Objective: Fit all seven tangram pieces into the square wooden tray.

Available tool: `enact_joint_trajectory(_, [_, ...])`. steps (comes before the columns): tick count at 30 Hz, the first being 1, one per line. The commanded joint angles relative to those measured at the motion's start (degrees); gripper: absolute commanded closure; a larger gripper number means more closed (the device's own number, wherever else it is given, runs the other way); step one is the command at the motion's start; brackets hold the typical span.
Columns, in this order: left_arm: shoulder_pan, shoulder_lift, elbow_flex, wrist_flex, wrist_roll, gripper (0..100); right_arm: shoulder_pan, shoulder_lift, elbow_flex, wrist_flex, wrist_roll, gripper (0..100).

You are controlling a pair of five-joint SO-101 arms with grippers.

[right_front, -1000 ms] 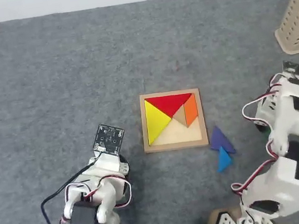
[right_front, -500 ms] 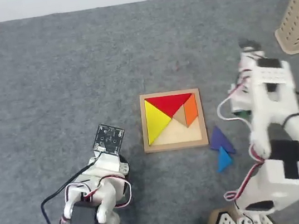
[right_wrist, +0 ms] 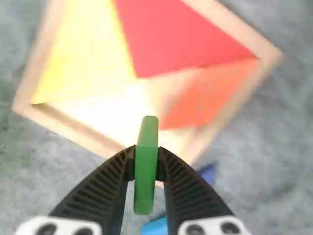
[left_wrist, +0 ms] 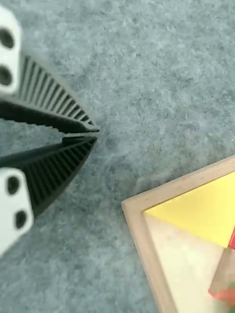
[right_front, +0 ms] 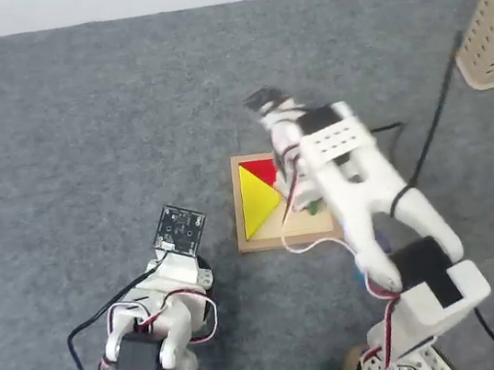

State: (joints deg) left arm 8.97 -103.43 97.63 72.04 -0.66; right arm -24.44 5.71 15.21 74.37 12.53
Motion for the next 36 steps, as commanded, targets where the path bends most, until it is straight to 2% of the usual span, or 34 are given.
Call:
enact_joint_trajectory(1, [0.18, -1.14, -1.1, 0.35, 0.35, 99, -2.07, -4.97, 2.64, -4.53, 0.88, 99.2])
enact_joint_trajectory(9, [0.18, -1.14, -1.1, 0.35, 0.35, 99, -10.33, -5.49, 5.63, -6.81, 4.22, 99.2])
enact_joint_trajectory(17, [0.18, -1.14, -1.1, 0.35, 0.35, 99, -10.15, -5.49, 5.45, -7.69, 5.36, 99.1])
enact_joint_trajectory(21, [0.18, -1.14, -1.1, 0.35, 0.35, 99, -7.87, -5.41, 5.71, -9.89, 5.19, 93.1])
enact_joint_trajectory(24, [0.18, -1.14, -1.1, 0.35, 0.35, 99, -6.11, -5.41, 5.63, -10.15, 5.27, 95.4])
enact_joint_trajectory(29, [0.18, -1.14, -1.1, 0.35, 0.35, 99, -6.46, -5.05, 5.89, -11.03, 5.27, 96.3])
enact_joint_trajectory(36, [0.18, -1.14, -1.1, 0.35, 0.35, 99, -6.81, 1.19, 5.1, -12.09, 5.27, 92.3])
